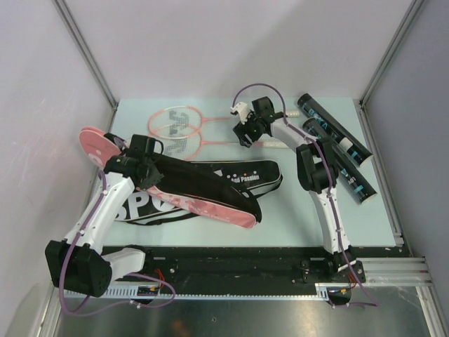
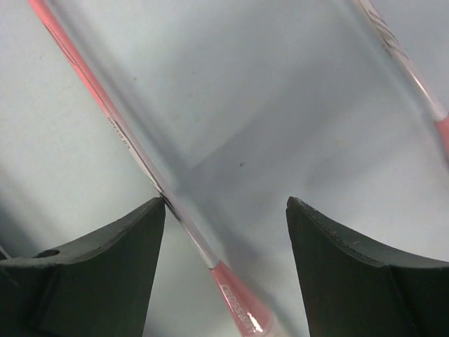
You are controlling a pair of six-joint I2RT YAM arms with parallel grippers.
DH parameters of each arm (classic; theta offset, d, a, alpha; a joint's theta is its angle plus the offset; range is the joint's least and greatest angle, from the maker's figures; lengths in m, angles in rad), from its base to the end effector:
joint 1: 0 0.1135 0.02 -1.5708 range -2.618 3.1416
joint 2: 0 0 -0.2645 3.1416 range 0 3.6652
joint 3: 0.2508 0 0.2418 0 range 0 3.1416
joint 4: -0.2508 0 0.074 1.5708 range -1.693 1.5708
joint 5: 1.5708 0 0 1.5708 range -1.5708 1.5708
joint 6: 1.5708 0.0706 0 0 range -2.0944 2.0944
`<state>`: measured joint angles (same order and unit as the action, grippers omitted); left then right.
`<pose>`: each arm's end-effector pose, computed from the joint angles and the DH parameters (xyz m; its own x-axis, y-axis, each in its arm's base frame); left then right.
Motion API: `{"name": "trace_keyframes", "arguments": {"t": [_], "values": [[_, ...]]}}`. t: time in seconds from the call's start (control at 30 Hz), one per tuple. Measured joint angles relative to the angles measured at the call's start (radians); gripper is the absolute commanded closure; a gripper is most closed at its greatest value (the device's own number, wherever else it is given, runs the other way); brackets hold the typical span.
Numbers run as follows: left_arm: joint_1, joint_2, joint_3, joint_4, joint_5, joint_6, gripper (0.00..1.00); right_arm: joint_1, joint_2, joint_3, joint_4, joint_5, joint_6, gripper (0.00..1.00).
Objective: Pack up the badminton gear
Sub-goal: Pick up the racket from the center of the board.
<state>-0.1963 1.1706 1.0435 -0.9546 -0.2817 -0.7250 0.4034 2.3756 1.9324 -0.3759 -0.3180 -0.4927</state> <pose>0.2231 -0.0244 0.2617 -0.6874 -0.5128 -0.5144 -0.5298 0.8384 -0.1279 0.4919 0.2340 0.1476 -0.3227 -0.6262 -0.7097 -0.8193 0.5602 -0.1218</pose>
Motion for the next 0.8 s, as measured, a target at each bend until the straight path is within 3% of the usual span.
{"name": "trace_keyframes", "arguments": {"t": [0.13, 0.23, 0.27, 0.43, 0.6, 0.8], "values": [[0.000, -0.006, 0.000, 0.000, 0.000, -0.001, 1.00, 0.008, 0.126, 0.225, -0.187, -0.013, -0.040, 0.35], [0.000, -0.009, 0.000, -0.001, 0.000, -0.003, 1.00, 0.021, 0.139, 0.264, -0.260, -0.008, -0.065, 0.55], [0.000, -0.009, 0.000, -0.001, 0.000, -0.005, 1.00, 0.026, 0.139, 0.267, -0.274, -0.009, -0.070, 0.70], [0.002, -0.015, 0.000, -0.002, 0.000, -0.021, 1.00, 0.065, 0.118, 0.230, -0.256, 0.016, -0.105, 1.00], [0.017, -0.031, 0.000, -0.007, 0.010, -0.061, 1.00, 0.118, 0.020, 0.035, -0.083, 0.131, -0.150, 1.00], [0.066, 0.008, 0.029, -0.027, 0.066, -0.093, 1.00, 0.172, -0.018, -0.023, 0.002, 0.346, -0.177, 1.00]]}}
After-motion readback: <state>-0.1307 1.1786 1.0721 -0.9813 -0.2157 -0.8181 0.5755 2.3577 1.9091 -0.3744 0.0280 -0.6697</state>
